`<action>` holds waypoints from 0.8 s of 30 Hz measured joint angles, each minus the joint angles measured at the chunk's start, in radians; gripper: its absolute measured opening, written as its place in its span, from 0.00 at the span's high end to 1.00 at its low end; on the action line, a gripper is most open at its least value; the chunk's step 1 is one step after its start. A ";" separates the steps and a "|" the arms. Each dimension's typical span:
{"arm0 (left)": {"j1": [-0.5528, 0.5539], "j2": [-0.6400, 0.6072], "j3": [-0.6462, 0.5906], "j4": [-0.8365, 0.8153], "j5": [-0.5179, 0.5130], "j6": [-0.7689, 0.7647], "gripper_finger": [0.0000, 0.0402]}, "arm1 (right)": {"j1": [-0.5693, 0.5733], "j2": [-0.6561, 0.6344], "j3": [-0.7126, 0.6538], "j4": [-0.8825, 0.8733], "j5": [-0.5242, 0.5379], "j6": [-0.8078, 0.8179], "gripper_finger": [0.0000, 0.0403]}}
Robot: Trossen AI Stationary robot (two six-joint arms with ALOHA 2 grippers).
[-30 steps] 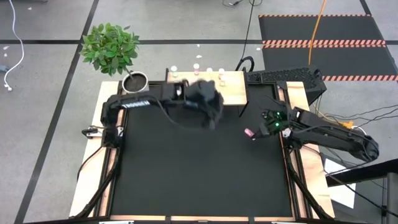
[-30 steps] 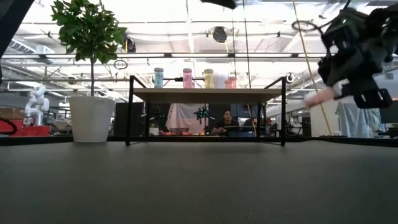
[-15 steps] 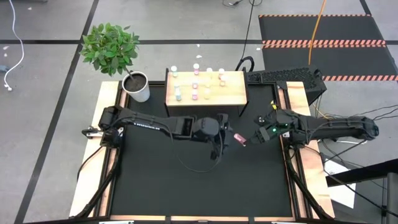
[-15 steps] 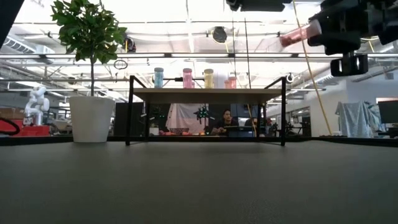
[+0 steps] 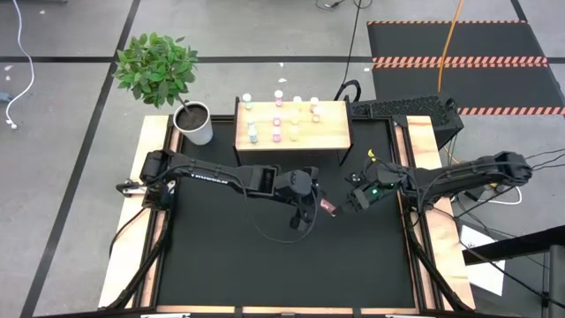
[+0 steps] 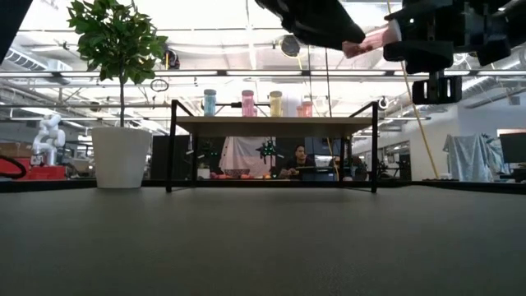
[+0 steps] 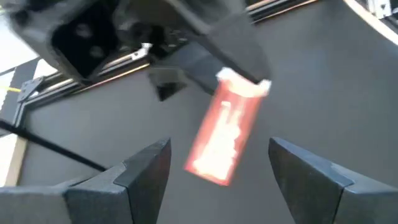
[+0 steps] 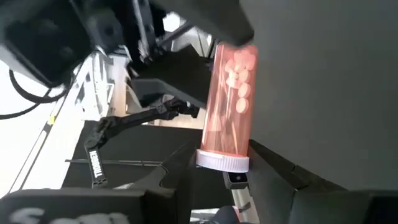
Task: Pick and place medicine bottles onto shelf by color
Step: Put the orange pill bottle on the shelf aligned with the other orange pill bottles
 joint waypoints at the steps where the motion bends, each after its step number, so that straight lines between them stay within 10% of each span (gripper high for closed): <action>1: 0.000 0.000 0.000 -0.002 -0.005 -0.002 0.33 | 0.004 0.014 0.000 0.010 0.000 0.000 0.70; 24: 0.014 0.000 0.000 -0.041 0.074 0.015 0.75 | 0.011 0.108 -0.001 0.158 0.023 -0.082 0.68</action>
